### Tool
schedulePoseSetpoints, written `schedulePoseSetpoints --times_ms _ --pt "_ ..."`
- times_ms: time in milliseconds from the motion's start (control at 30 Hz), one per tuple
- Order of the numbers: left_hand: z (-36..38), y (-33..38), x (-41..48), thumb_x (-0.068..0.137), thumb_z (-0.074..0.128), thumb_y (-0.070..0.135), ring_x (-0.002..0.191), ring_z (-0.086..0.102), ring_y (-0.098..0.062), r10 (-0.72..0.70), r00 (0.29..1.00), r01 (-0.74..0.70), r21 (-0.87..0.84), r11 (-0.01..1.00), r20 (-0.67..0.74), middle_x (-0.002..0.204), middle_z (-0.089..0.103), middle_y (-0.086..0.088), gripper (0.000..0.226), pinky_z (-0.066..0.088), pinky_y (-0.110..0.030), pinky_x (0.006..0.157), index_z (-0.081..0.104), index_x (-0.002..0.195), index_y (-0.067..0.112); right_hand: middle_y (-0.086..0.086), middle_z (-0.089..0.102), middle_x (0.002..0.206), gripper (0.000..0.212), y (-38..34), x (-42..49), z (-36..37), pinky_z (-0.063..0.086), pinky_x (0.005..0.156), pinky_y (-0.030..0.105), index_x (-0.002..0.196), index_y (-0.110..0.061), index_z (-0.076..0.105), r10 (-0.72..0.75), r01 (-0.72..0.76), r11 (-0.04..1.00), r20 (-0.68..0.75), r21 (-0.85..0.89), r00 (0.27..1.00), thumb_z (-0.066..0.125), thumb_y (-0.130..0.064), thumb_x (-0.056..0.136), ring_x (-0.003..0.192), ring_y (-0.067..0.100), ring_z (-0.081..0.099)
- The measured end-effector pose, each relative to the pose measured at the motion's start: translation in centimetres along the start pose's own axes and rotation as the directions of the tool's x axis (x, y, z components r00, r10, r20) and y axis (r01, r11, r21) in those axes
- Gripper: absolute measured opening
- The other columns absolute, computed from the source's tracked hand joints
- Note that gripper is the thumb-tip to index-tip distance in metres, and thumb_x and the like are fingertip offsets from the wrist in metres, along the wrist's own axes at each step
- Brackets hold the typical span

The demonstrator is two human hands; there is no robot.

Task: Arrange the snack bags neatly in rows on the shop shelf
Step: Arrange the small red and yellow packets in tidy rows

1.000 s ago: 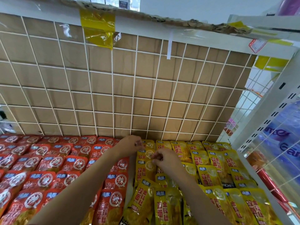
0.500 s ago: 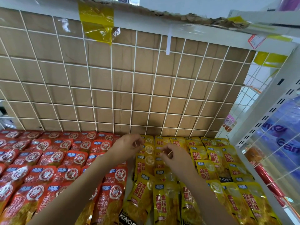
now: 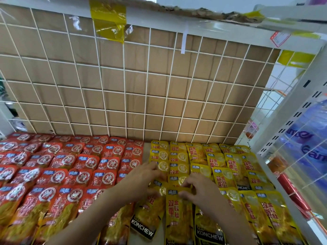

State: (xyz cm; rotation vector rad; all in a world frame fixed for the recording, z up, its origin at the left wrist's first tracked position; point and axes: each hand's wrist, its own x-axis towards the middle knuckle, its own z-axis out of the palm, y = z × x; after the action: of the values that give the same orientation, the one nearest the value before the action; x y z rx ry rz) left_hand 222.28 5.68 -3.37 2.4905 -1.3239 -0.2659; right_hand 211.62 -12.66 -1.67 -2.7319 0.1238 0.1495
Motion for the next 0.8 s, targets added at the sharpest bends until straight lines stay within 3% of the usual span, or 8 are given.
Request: schedulePoseSetpoints --times_ms 200,300,400,500,667,800 --pt "0.6 0.1 0.2 0.084 0.064 0.025 0.100 0.043 -0.004 -0.049 0.996 0.042 -0.096 0.995 -0.072 0.098 0.048 0.017 0.018 0.037 -0.022 0.091 0.059 0.101 0.025 -0.015 0.049 0.089 0.017 0.1 -0.3 0.3 0.036 0.076 0.017 0.090 -0.028 0.056 -0.012 0.015 0.997 -0.030 0.078 0.999 0.059 -0.044 0.085 0.091 0.005 0.048" --pt "0.4 0.1 0.5 0.084 0.063 0.019 0.091 0.049 -0.005 -0.129 0.985 0.109 -0.163 0.981 -0.118 0.089 0.052 0.016 0.008 0.040 -0.019 0.079 0.061 0.092 0.022 -0.018 0.049 0.080 0.015 0.1 -0.5 0.2 0.035 0.070 0.013 0.082 -0.030 0.052 -0.017 0.021 0.993 -0.040 0.112 0.999 0.060 -0.042 0.085 0.083 0.002 0.048" --pt "0.1 0.0 0.8 0.083 0.064 0.016 0.079 0.050 -0.002 -0.221 0.963 0.181 -0.238 0.954 -0.153 0.080 0.052 0.018 0.008 0.035 -0.011 0.063 0.062 0.088 0.022 -0.015 0.059 0.079 0.014 0.1 -0.6 0.3 0.045 0.075 0.022 0.079 -0.030 0.056 -0.006 0.012 0.985 -0.038 0.173 0.999 0.061 -0.041 0.085 0.081 0.004 0.056" --pt "-0.3 -0.3 1.2 0.082 0.066 0.013 0.077 0.052 -0.005 -0.273 0.950 0.221 -0.289 0.931 -0.153 0.077 0.053 0.016 0.009 0.033 -0.008 0.059 0.065 0.088 0.018 -0.009 0.067 0.078 0.012 0.3 -0.6 0.6 0.051 0.077 0.032 0.078 -0.028 0.060 0.000 0.011 0.974 -0.046 0.228 0.999 0.061 -0.037 0.086 0.077 0.006 0.062" --pt "-0.4 -0.4 1.2 0.083 0.066 0.017 0.069 0.044 0.005 -0.270 0.954 0.232 -0.248 0.940 -0.131 0.076 0.046 0.020 0.012 0.032 -0.006 0.054 0.065 0.095 0.018 -0.015 0.060 0.077 0.016 -0.2 -0.7 0.0 0.043 0.068 0.014 0.076 -0.034 0.053 -0.014 0.039 0.965 -0.098 0.261 0.995 0.060 -0.026 0.088 0.077 0.003 0.058" --pt "-0.4 -0.5 1.1 0.084 0.065 0.018 0.078 0.046 -0.001 -0.271 0.954 0.233 -0.253 0.939 -0.126 0.084 0.050 0.015 0.014 0.031 -0.005 0.058 0.065 0.099 0.018 -0.015 0.057 0.072 0.022 -1.3 0.0 -0.1 0.044 0.069 0.018 0.070 -0.034 0.053 -0.017 0.051 0.948 -0.109 0.315 0.994 0.062 -0.023 0.087 0.072 0.003 0.055"
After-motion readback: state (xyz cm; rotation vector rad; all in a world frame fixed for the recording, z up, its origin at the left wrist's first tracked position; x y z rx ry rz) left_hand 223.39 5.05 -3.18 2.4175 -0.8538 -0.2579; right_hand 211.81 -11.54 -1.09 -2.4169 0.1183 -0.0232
